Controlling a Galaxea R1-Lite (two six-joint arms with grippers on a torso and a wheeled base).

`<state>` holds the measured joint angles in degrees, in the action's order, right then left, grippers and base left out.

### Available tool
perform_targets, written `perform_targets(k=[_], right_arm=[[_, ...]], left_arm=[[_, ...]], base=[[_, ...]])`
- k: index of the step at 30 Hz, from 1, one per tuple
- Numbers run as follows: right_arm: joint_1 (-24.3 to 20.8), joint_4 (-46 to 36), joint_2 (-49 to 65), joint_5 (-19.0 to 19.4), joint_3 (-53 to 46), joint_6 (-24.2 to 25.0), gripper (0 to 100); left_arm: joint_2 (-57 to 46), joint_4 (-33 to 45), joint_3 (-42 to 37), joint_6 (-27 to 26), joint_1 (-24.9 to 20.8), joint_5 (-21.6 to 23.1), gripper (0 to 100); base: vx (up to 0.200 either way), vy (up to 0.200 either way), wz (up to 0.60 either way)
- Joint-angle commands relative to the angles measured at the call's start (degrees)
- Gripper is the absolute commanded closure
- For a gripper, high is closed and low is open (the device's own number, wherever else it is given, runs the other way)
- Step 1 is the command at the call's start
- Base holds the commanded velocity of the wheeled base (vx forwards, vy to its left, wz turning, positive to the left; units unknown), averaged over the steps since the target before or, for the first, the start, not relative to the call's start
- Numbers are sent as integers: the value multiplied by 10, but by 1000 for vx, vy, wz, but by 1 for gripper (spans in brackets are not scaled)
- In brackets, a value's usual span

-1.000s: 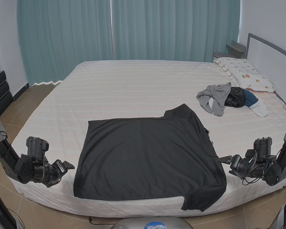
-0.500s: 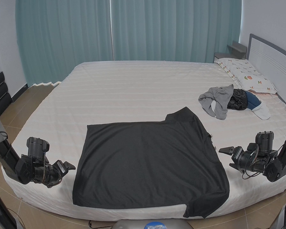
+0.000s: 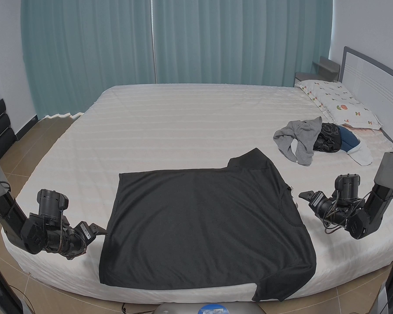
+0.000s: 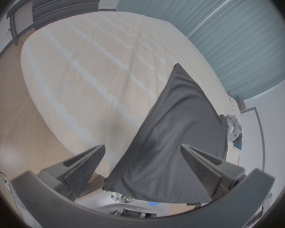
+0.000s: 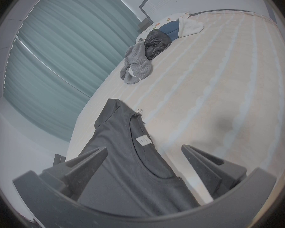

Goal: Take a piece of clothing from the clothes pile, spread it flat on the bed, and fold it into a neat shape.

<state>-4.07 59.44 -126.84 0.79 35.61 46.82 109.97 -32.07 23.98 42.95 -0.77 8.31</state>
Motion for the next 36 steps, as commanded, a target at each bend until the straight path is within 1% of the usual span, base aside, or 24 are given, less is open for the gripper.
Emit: perform_targets(k=[1,6,10,16,19,20,32,34,35,36], right_arm=[[-6,-4,-55,-7,47,-2,100],[-9,-21,-73,-7,78,-4,100],[-9,-50,-83,-8,114,-6,100],[-6,-59,-78,-7,121,-9,100],[-5,-58,-72,-2,119,-21,100],[-5,-58,-70,-1,121,-29,0],[-24,-61,-74,0,147,-53,0],[-25,-66,-83,-1,148,-75,0],[-25,-68,-86,-1,148,-87,100],[-23,-71,-91,-1,148,-109,100]], left_arm=[[2,0,-1,0,1,1,0],[2,0,0,0,1,1,0],[3,-1,1,0,2,1,0],[3,-1,1,-1,3,1,0],[3,-1,0,-1,2,1,0],[2,-1,0,-1,2,1,0],[5,-1,1,-1,2,1,0],[5,-1,1,-1,3,1,0],[5,-1,1,-1,4,1,0],[5,-1,2,-1,4,1,0]], base=[[0,0,0],[0,0,0],[0,0,0],[0,0,0],[0,0,0],[0,0,0],[0,0,0],[0,0,0],[0,0,0],[0,0,0]])
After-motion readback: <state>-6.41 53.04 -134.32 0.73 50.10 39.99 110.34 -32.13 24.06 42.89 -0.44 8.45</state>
